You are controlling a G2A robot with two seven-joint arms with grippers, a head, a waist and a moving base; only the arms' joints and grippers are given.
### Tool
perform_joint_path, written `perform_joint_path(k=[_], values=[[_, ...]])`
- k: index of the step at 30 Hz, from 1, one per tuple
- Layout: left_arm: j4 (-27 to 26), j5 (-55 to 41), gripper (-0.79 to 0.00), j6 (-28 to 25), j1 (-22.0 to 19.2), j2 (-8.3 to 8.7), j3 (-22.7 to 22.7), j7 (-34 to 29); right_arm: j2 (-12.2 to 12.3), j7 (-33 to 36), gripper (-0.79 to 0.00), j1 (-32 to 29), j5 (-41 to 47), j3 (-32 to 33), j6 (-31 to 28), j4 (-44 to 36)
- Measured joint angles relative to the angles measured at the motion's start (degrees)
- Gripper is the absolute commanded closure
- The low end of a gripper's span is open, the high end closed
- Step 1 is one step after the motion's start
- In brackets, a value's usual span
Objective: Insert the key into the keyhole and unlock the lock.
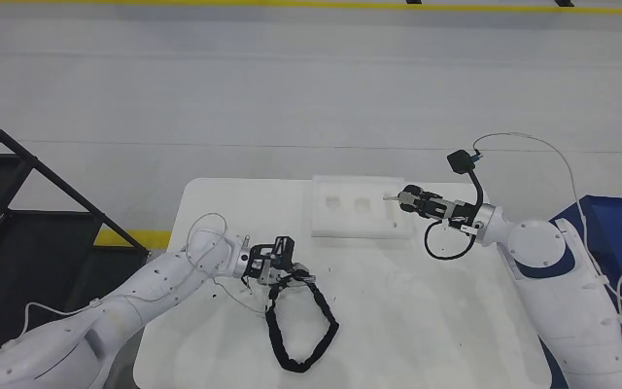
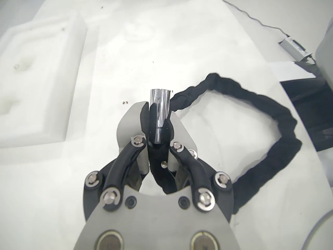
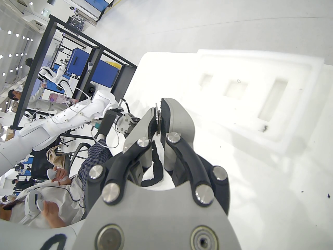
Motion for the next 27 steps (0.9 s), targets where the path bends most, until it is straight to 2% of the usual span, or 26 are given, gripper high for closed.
perform_joint_path(k=[3,8,14,21,27], values=[[-2.13,-0.38,0.000,-2.76,-1.47,0.28,-1.59,3.44,0.00,0.00,0.000,0.00,0.00,0.00,0.00,0.00],[-4.83,-1.38,0.000,-2.86,-2.81,0.85,-2.19,7.69,0.00,0.01,0.000,-0.75,0.07,-0.26,2.65,-0.75],[-6.82,-4.91,0.000,-2.85,-5.14,0.81,-0.28,10.22,0.47,6.33,0.000,-2.28,0.30,-0.56,7.89,-6.91],[-8.91,-8.67,0.000,-2.85,-8.03,-0.63,2.57,10.88,1.12,11.10,0.000,-5.17,3.86,1.36,8.43,-17.00],[-8.10,-11.67,0.000,-2.55,-10.22,-2.49,3.01,11.19,1.47,11.30,0.000,-5.08,4.28,2.86,8.91,-18.35]])
